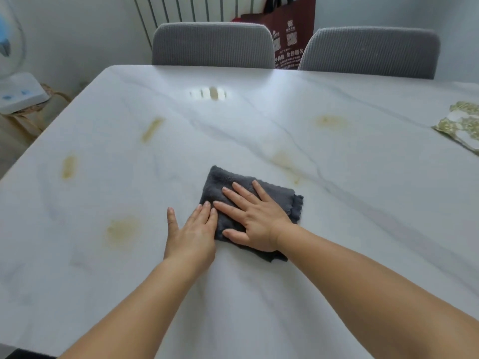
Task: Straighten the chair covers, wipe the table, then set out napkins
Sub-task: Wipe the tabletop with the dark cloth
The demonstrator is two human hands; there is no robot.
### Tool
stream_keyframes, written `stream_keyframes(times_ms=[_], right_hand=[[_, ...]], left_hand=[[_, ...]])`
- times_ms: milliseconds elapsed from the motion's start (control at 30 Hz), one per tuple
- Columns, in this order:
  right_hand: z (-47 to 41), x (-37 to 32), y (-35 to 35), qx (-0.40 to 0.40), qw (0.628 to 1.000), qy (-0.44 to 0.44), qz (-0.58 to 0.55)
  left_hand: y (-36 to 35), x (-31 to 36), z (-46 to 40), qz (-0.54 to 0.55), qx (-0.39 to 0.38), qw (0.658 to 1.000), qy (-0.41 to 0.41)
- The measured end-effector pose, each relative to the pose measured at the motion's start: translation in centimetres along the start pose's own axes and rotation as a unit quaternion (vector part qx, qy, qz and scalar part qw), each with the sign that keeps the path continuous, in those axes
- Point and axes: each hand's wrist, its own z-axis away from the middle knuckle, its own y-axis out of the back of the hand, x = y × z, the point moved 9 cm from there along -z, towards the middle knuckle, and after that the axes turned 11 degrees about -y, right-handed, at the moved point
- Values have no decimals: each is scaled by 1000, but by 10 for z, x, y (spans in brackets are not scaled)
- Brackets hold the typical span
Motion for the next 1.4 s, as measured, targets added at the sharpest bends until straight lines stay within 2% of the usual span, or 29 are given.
stream_keyframes(times_ms=[100, 333, 567, 867, 1067, 1233, 1400], right_hand=[[-24, 39, 6, 9, 1000, -15, 14], [-54, 138, 17, 34, 995, -90, 14], [-42, 212, 16, 37, 984, -172, -17], [53, 215, 3, 39, 963, -259, -67], [119, 218, -12, 32, 930, -362, -58], [113, 218, -12, 21, 911, -408, -51], [91, 192, -9, 9, 920, -387, -54]], left_hand=[[18, 8, -42, -24, 7, 1000, -15], [56, 48, -129, 1, 29, 998, -52], [83, 99, -173, 19, -5, 992, -121], [65, 159, -140, 91, 8, 972, -217], [58, 212, -117, 56, 12, 959, -277], [59, 207, -117, 45, 24, 958, -282], [55, 172, -111, 61, 32, 966, -248]])
